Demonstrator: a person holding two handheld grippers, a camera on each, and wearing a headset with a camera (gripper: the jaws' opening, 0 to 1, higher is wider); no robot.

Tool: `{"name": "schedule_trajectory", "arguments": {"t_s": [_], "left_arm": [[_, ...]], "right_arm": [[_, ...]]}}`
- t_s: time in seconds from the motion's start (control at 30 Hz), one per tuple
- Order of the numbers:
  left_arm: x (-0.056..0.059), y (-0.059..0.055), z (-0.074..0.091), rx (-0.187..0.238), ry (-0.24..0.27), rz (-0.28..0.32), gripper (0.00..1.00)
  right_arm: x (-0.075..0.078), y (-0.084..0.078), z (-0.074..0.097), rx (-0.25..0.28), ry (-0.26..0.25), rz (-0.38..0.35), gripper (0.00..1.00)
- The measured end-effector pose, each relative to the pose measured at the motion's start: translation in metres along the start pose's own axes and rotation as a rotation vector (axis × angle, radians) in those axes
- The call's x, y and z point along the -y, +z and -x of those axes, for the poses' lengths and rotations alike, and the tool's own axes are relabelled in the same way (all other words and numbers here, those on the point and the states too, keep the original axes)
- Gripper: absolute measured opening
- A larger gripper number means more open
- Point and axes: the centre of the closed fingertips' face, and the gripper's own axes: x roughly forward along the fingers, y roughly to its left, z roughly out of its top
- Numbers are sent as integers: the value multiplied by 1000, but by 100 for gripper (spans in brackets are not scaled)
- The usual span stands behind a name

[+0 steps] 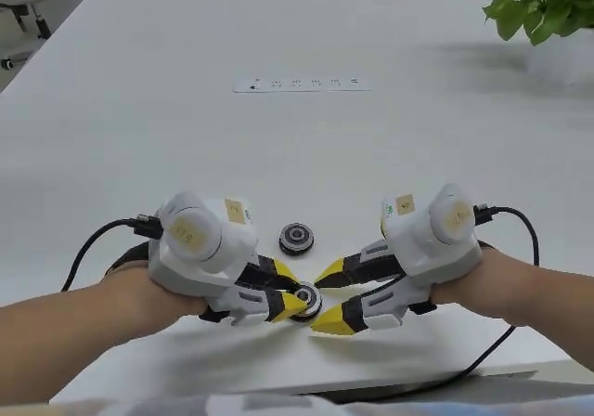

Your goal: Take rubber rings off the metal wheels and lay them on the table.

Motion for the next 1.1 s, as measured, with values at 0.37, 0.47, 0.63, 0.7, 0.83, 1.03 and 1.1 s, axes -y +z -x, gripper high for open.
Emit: {"name": "schedule_trajectory", "arguments": {"t_s": [0.37,0.47,0.63,0.7,0.83,1.03,1.1], "left_arm": [[2,0,2,5,10,7,14],[2,0,2,7,14,7,14],[2,-1,2,11,14,10,14],[1,-1,2,11,14,7,14],[1,-1,2,11,15,3,14],[1,-1,2,13,17,1,14],[1,-1,2,13,17,3,14]], "right_arm": [[3,8,-5,6,2,-16,28],[0,7,-7,-5,7,-7,27],[1,6,-6,-11,-11,10,25],[1,5,-4,-9,-14,7,24],[2,2,-2,-7,-18,-6,23],[3,-1,1,-12,-24,-17,19],[3,-3,2,-18,-26,-16,18]]}}
